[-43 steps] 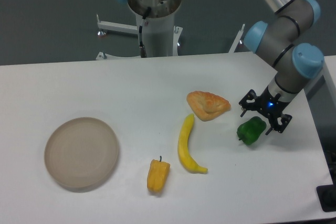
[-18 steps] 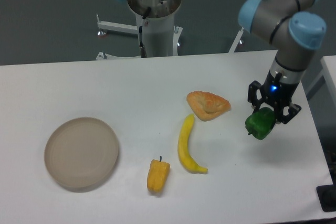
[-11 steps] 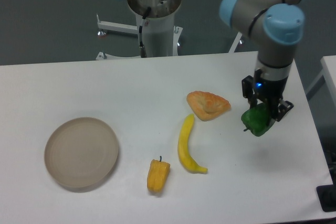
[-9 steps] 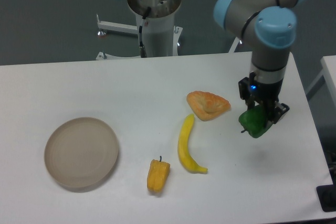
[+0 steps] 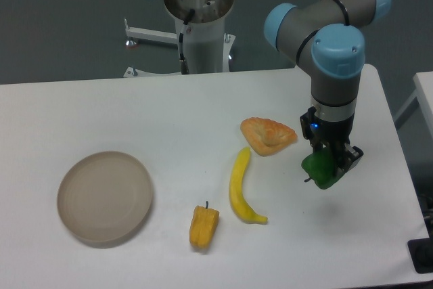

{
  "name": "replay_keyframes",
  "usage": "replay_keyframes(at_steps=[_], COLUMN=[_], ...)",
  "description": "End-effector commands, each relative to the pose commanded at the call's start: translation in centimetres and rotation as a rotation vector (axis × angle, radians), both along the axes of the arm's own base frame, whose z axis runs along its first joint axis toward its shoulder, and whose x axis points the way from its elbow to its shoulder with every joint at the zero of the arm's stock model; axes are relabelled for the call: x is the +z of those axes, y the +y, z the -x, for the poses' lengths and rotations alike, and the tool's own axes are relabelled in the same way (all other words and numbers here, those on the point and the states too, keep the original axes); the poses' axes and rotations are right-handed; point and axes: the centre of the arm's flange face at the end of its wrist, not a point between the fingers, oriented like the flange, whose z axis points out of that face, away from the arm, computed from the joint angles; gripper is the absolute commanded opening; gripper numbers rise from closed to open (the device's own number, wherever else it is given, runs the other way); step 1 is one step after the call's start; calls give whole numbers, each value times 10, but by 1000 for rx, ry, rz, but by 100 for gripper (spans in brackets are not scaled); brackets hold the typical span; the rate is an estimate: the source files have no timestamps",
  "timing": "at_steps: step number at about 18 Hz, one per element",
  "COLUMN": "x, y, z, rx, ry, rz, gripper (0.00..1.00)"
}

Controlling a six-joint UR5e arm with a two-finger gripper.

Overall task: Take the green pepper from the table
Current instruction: 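Lift the grasped green pepper up off the table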

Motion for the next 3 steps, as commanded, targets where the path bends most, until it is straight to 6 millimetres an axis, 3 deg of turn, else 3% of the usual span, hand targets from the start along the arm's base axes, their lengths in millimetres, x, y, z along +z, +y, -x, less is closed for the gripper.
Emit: replay_keyframes(at_steps=[3], x=[0], y=[1], z=[0], rx=[0], ry=[0], rz=[-2], gripper=[32])
